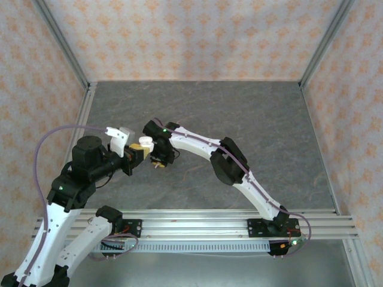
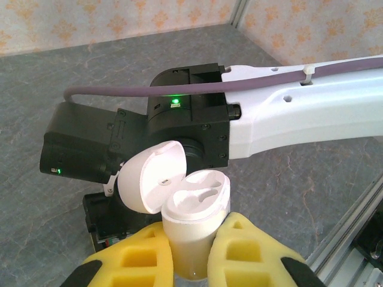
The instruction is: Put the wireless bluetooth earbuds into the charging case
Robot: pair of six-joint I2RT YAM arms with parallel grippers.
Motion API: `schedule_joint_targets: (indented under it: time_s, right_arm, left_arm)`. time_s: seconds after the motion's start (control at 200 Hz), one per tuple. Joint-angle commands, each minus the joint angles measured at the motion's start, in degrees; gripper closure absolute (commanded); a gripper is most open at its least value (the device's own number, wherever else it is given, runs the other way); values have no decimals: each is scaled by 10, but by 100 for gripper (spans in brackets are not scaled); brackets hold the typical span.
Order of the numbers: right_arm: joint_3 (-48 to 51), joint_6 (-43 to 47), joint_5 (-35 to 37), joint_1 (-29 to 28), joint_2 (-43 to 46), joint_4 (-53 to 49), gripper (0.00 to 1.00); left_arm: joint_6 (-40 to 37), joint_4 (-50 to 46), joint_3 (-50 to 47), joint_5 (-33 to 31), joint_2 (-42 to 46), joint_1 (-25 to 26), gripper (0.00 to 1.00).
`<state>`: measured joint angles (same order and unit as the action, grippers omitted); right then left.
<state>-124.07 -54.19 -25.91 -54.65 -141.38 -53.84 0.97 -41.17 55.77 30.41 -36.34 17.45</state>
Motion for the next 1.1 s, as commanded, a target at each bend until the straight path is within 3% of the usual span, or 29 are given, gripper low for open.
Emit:
schedule_joint_targets:
  time_s: [0.0, 0.22, 0.38, 0.711, 1.096]
  right_arm:
    - [-21, 37, 31, 2, -11, -55, 82]
    - [-14, 93, 23, 8, 3, -66, 91]
    - [53, 151, 3, 19, 42, -36, 95]
    - [350, 167, -6, 72, 296, 177, 100]
    - [418, 248, 75, 90, 541, 198, 100]
  left_arm:
    - [-16, 5, -5, 1, 8, -5, 100]
    - [-33, 14, -6, 32, 9, -4, 100]
    - [-53, 13, -10, 65, 9, -4, 100]
    - [-31, 93, -32, 147, 10, -4, 100]
    - [21, 252, -41, 233, -32, -4, 100]
